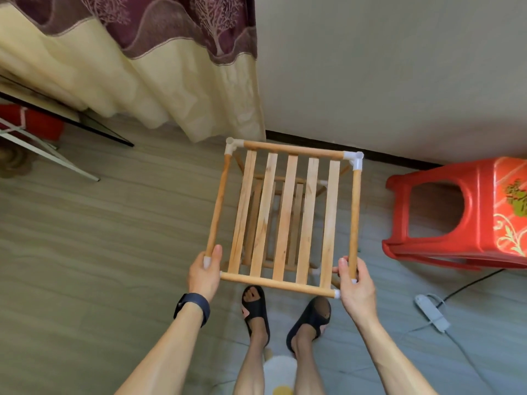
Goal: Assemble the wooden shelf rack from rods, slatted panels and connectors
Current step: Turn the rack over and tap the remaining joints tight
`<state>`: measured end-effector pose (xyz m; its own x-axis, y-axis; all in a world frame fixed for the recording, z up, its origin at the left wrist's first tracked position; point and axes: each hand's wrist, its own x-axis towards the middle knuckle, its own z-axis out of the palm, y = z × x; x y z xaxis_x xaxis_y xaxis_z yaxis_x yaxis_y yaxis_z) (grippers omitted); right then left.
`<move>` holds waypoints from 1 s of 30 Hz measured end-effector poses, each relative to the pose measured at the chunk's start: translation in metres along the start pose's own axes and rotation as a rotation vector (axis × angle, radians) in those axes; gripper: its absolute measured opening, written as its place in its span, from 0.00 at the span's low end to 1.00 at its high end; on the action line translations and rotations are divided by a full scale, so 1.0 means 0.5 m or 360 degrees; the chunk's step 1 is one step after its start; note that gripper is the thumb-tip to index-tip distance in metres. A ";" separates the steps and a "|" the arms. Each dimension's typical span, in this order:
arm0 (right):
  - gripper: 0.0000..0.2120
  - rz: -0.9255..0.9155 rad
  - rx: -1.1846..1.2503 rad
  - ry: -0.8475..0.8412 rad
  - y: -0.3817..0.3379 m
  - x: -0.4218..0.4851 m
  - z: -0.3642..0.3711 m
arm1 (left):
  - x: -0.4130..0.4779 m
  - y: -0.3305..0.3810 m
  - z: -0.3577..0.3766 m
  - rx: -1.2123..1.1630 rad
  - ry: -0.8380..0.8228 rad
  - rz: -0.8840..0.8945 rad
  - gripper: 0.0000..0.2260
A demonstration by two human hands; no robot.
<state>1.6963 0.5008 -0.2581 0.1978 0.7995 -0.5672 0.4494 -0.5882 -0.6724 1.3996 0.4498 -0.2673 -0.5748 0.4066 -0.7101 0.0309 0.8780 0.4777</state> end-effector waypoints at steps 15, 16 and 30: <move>0.09 0.0104 -0.0100 0.0069 0.011 0.007 0.021 | 0.025 -0.018 0.018 0.0126 -0.0015 0.0059 0.20; 0.09 0.0118 -0.0110 0.0067 0.011 0.009 0.023 | 0.024 -0.017 0.019 0.0127 -0.0011 0.0055 0.20; 0.16 0.0188 -0.0151 0.0159 0.020 0.019 0.049 | 0.047 -0.016 0.021 0.0407 0.0063 0.0031 0.23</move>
<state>1.6813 0.4995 -0.2819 0.3377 0.7363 -0.5863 0.4969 -0.6685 -0.5534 1.3946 0.4550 -0.2934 -0.6035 0.4183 -0.6788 0.2452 0.9075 0.3411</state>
